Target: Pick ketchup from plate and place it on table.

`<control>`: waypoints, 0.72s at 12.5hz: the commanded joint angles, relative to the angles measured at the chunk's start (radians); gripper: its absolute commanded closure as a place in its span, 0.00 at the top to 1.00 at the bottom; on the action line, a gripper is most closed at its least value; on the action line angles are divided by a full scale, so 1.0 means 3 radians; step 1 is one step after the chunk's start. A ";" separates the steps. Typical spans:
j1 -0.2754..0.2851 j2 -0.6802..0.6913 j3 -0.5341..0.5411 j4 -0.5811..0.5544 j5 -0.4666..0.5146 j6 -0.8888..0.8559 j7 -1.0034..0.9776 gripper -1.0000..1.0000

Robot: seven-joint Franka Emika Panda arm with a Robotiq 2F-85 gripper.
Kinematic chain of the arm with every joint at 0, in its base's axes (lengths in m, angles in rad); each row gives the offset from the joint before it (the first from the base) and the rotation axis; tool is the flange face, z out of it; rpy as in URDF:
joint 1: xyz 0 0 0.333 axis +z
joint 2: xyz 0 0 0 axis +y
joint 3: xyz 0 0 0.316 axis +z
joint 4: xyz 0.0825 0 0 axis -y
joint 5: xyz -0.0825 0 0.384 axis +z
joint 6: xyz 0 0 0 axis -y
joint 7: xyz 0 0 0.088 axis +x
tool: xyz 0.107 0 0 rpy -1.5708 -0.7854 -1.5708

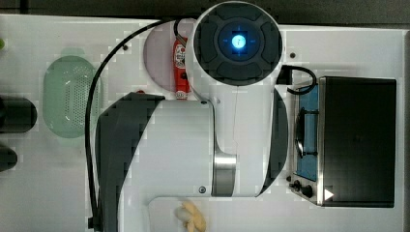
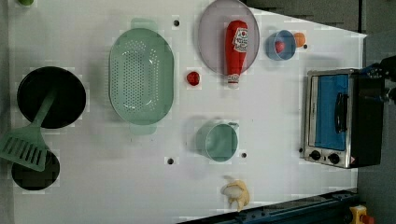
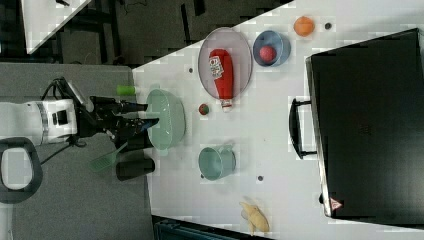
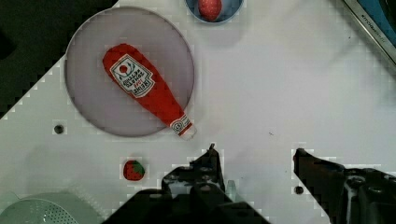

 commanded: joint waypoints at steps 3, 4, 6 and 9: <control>-0.0302 -0.0402 0.0176 -0.0086 0.0013 -0.0477 -0.0124 1.00; -0.0298 -0.0361 0.0187 -0.0086 0.0013 -0.0476 -0.0147 1.00; -0.0295 -0.0230 0.0231 -0.0086 0.0013 -0.0473 -0.0147 1.00; -0.0282 0.0041 0.0323 -0.0082 0.0014 -0.0439 -0.0148 1.00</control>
